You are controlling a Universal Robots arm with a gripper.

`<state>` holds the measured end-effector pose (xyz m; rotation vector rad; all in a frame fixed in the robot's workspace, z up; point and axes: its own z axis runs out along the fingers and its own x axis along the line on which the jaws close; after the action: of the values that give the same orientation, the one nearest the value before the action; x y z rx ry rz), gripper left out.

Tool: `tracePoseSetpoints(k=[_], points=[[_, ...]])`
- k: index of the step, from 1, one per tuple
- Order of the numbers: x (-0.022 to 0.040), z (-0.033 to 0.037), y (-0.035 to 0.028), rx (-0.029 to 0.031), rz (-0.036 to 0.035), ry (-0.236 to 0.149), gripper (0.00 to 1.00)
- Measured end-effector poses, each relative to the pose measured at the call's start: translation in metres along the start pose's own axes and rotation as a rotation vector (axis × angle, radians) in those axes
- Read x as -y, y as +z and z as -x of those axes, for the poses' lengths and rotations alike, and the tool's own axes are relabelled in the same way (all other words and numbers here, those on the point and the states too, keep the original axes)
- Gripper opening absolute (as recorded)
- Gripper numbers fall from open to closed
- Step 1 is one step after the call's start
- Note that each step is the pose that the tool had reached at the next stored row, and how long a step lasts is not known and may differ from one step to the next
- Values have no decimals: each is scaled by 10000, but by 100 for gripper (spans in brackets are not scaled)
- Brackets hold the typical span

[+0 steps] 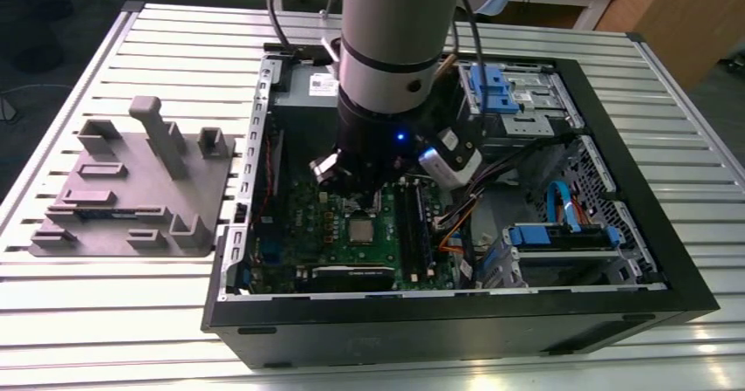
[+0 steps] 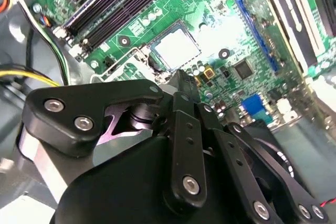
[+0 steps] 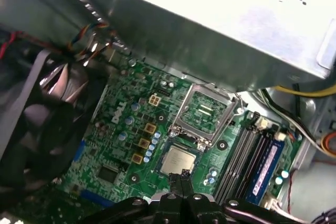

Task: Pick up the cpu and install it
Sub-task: 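Close the cpu cover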

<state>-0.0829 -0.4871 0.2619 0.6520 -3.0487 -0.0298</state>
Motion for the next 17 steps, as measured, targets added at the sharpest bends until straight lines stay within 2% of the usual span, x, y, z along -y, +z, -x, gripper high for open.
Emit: tracePoseSetpoints(k=[17], points=[[1, 1, 50, -74, -61, -3084, 10]])
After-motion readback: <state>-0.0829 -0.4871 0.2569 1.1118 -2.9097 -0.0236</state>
